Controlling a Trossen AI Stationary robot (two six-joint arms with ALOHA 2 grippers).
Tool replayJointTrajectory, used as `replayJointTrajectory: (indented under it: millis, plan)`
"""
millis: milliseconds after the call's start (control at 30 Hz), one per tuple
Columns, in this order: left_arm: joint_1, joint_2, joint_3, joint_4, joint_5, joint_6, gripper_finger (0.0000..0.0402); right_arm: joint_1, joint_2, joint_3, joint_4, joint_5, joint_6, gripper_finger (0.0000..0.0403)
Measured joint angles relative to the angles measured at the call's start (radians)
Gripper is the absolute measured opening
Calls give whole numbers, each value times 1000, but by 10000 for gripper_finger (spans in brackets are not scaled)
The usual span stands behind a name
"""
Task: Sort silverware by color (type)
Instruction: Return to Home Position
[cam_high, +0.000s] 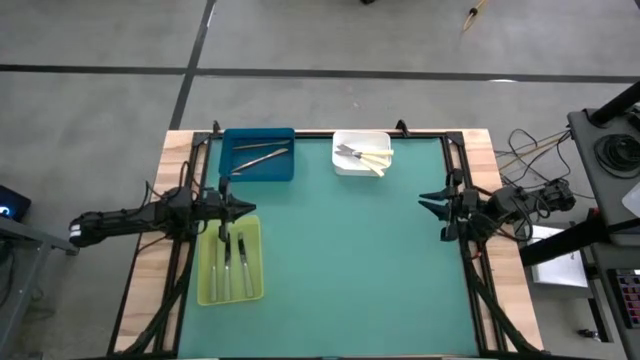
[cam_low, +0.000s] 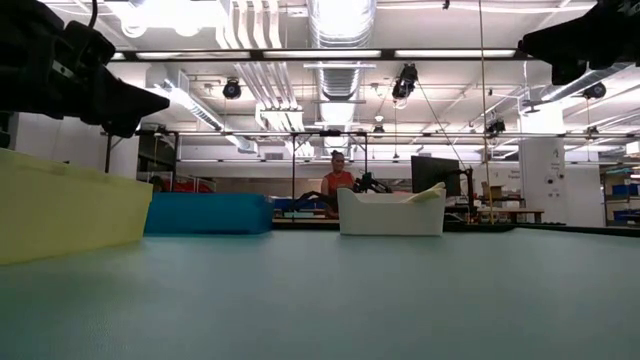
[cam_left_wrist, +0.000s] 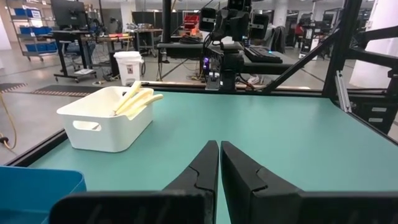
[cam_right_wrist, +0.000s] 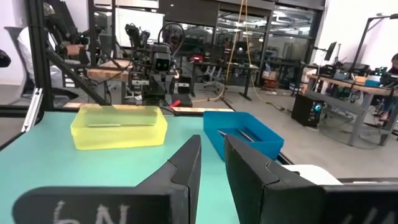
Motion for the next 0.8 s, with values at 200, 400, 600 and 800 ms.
replayJointTrajectory:
  millis: [200, 400, 600, 800]
  plan:
    - [0, 12, 11, -8, 0, 0, 0, 0, 0, 0, 0, 0, -1, 63]
    - [0, 11, 11, -6, 0, 0, 0, 0, 0, 0, 0, 0, -1, 63]
    - [0, 11, 12, -5, 0, 0, 0, 0, 0, 0, 0, 0, -1, 63]
    - [0, 11, 12, -1, 0, 0, 0, 0, 0, 0, 0, 0, -1, 63]
